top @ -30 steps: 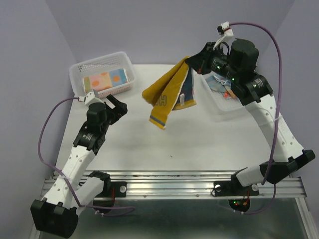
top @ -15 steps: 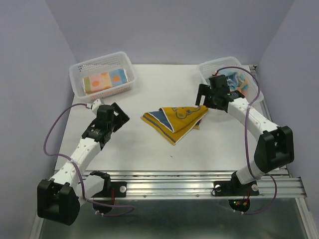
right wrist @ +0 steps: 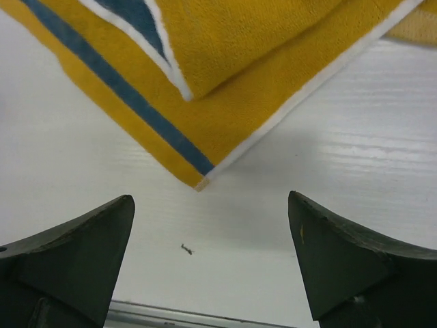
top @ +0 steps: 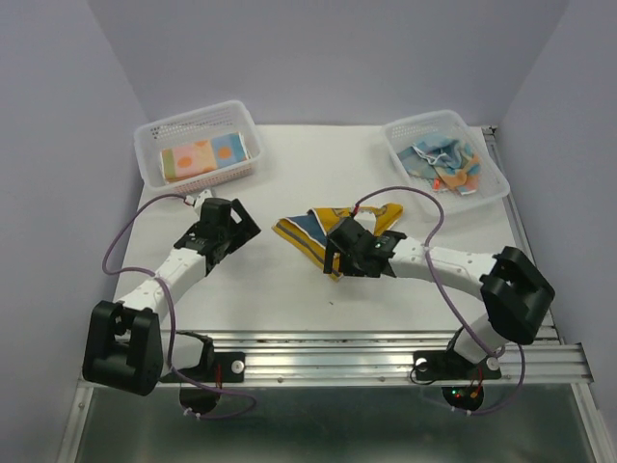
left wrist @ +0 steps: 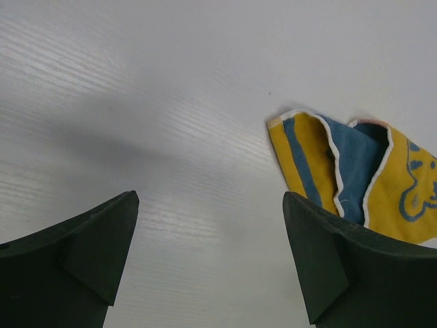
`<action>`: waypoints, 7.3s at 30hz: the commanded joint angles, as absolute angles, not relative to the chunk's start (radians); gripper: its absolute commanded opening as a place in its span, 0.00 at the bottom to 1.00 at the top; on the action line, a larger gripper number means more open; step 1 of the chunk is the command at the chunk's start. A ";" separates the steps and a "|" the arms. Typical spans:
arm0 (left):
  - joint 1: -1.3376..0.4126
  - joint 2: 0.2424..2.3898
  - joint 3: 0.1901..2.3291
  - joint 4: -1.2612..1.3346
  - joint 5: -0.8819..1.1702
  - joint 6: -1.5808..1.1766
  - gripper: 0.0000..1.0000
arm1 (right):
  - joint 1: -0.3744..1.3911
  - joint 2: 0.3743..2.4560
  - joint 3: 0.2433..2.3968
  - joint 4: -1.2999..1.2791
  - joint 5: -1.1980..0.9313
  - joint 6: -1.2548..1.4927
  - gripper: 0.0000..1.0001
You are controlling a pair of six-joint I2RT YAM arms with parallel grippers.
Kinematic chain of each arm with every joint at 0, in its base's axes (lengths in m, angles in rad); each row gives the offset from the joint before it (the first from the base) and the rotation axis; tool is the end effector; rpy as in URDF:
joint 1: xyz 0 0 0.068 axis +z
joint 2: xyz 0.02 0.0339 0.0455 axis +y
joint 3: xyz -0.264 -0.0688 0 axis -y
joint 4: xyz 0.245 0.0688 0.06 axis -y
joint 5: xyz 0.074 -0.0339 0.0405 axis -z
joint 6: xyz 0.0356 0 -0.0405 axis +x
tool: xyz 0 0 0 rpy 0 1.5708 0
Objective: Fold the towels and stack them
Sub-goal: Flatten out the crumpled towel, then fold the towel
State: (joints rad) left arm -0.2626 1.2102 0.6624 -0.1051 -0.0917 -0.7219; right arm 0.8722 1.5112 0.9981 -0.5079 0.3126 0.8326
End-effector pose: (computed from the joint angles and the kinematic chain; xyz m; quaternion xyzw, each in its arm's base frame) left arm 0.2463 -0.0628 0.2177 -0.2236 0.8674 -0.1729 0.4094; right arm 0.2036 0.2254 0.2171 0.0234 0.9514 0.1033 0.2893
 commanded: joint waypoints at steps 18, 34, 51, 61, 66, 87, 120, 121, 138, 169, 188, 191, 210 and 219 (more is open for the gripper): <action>-0.296 1.284 0.706 -0.028 -0.069 -0.666 0.99 | 0.953 1.756 1.014 -0.554 0.534 1.115 0.31; -0.589 1.339 0.605 -0.095 -0.054 -0.633 0.90 | 0.956 1.493 0.759 -0.531 0.436 1.054 0.01; -0.684 1.503 0.706 -0.209 -0.230 -0.713 0.74 | 0.940 1.414 0.741 -0.541 0.422 1.005 0.01; -0.805 1.706 0.798 -0.304 -0.285 -0.782 0.23 | 0.923 1.345 0.707 -0.508 0.397 0.974 0.01; -0.828 1.657 0.792 -0.311 -0.267 -0.808 0.00 | 0.913 1.315 0.710 -0.511 0.399 0.963 0.01; -0.877 0.825 1.043 -0.190 0.130 -0.749 0.00 | 0.911 0.851 1.219 -0.532 0.273 0.654 0.01; -0.853 0.874 1.236 -0.255 -0.213 -0.709 0.00 | 0.911 0.905 1.310 -0.426 0.455 0.631 0.01; -0.832 0.896 1.239 -0.247 -0.215 -0.690 0.00 | 0.913 0.922 1.301 -0.413 0.509 0.611 0.01; -0.350 1.687 1.488 -0.086 0.183 -0.526 0.00 | 0.470 1.536 1.316 -0.064 0.204 0.451 0.01; -0.330 1.660 1.146 -0.011 0.204 -0.607 0.00 | 0.305 1.570 1.105 -0.198 -0.341 0.652 0.01; -0.472 1.236 0.683 0.002 0.092 -0.787 0.00 | 0.385 1.207 0.801 -0.317 -0.331 0.699 0.01; -0.529 1.201 0.634 0.005 0.078 -0.831 0.00 | 0.399 1.167 0.758 -0.328 -0.333 0.709 0.01; -0.587 1.161 0.428 0.034 0.075 -0.893 0.01 | 0.442 1.152 0.545 -0.345 -0.321 0.710 0.02; -0.603 1.068 0.402 0.002 0.110 -0.877 0.59 | 0.443 1.178 0.528 -0.347 -0.333 0.686 0.43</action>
State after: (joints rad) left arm -0.5949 1.1355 0.3992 0.0162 0.1036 -0.8963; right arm 0.4393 1.1801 0.5289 -0.3473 -0.3328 0.7105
